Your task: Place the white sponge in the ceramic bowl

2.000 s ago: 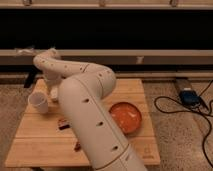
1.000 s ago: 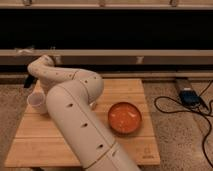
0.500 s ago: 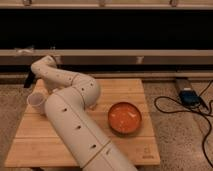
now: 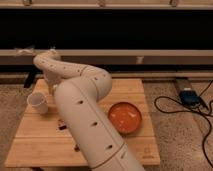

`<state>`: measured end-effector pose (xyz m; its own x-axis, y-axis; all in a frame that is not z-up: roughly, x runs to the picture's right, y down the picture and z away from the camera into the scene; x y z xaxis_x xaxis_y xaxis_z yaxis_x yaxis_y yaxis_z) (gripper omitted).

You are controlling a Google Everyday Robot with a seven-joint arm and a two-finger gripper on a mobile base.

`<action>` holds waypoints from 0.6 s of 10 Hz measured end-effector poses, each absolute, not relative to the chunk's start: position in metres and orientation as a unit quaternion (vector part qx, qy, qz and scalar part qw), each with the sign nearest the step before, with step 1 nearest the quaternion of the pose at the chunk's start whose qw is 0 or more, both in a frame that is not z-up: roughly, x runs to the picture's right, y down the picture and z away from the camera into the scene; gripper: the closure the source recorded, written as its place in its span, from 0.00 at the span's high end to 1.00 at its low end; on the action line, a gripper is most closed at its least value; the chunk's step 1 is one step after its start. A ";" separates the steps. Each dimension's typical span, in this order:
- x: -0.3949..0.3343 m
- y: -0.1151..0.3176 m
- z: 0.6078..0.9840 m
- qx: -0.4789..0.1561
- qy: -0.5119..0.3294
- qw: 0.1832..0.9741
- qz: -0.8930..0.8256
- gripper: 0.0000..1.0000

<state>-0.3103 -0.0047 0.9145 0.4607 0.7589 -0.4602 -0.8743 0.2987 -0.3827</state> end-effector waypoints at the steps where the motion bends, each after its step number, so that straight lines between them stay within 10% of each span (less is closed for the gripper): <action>1: -0.301 -0.011 0.900 -0.304 0.091 0.795 0.517 0.00; 6: -0.202 0.000 0.852 -0.297 0.106 0.769 0.557 0.00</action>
